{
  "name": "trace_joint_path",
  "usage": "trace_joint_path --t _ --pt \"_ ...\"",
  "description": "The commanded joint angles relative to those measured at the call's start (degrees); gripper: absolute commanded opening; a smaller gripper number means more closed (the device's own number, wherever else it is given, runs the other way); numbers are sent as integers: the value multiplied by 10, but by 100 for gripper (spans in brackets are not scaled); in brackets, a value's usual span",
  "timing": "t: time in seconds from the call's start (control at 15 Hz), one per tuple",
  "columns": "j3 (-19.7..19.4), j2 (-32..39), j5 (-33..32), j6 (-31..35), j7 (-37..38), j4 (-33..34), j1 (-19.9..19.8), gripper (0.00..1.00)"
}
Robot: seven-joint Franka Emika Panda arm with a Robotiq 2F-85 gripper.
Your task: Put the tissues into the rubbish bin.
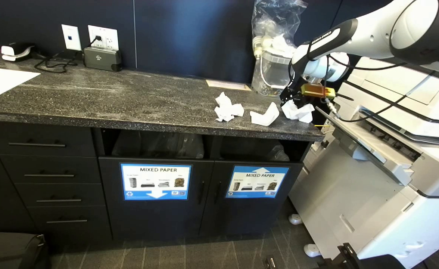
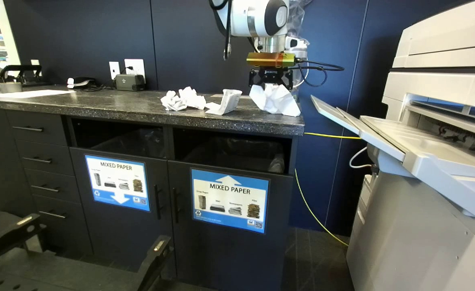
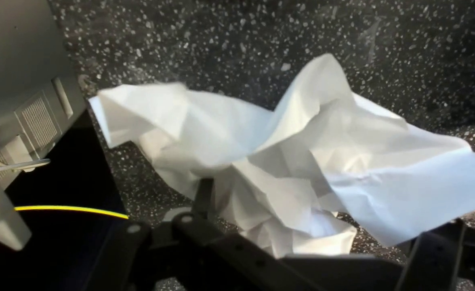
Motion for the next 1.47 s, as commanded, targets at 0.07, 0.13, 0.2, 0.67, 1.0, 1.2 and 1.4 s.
trace_joint_path --t 0.07,0.13,0.2,0.67,1.0,1.2,1.4 --pt "13 36 2 -28 -12 63 -11 74" --pt "13 41 2 -32 -12 70 -11 68" --pt "13 45 2 -35 -12 77 -11 58" --pt "14 68 1 -54 -17 120 -12 10" --pt "17 81 1 -78 -27 145 -16 10" --pt "15 81 -1 -128 -31 156 -16 11" --pt "5 64 -7 -200 -17 147 -12 10"
